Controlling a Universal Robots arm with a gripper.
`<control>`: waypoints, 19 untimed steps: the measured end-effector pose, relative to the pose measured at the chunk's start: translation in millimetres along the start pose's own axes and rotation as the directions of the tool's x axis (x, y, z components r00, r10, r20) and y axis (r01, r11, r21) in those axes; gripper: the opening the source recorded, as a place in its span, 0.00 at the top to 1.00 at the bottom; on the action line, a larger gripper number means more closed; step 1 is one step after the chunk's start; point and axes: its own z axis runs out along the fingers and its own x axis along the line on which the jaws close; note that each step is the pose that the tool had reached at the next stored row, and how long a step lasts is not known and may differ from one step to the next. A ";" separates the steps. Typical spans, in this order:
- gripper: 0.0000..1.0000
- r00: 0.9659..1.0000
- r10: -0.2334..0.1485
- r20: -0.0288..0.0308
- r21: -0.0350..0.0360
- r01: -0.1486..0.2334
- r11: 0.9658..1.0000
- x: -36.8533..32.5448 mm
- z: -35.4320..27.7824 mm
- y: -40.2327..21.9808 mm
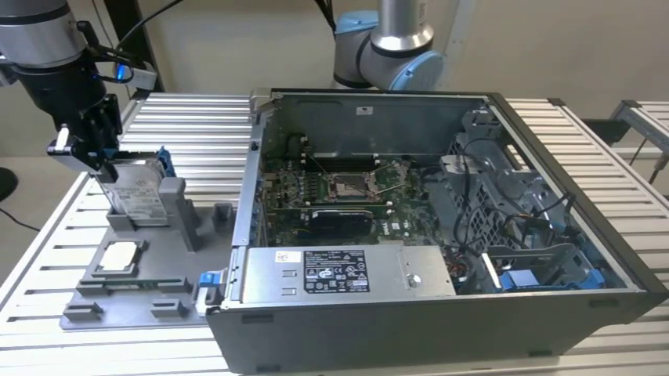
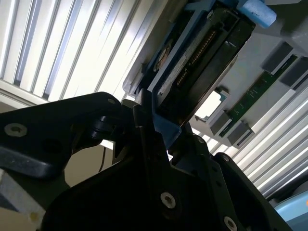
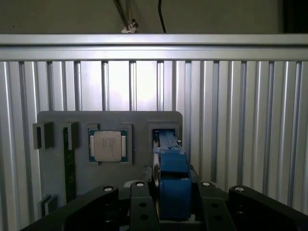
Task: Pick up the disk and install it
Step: 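Pick up the disk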
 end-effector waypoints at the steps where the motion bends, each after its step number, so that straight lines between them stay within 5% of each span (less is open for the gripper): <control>1: 1.00 1.000 0.000 0.000 0.000 0.000 1.000 0.0 0.0 0.0; 19: 1.00 1.000 0.000 0.000 0.000 0.000 1.000 0.0 -6.6 0.0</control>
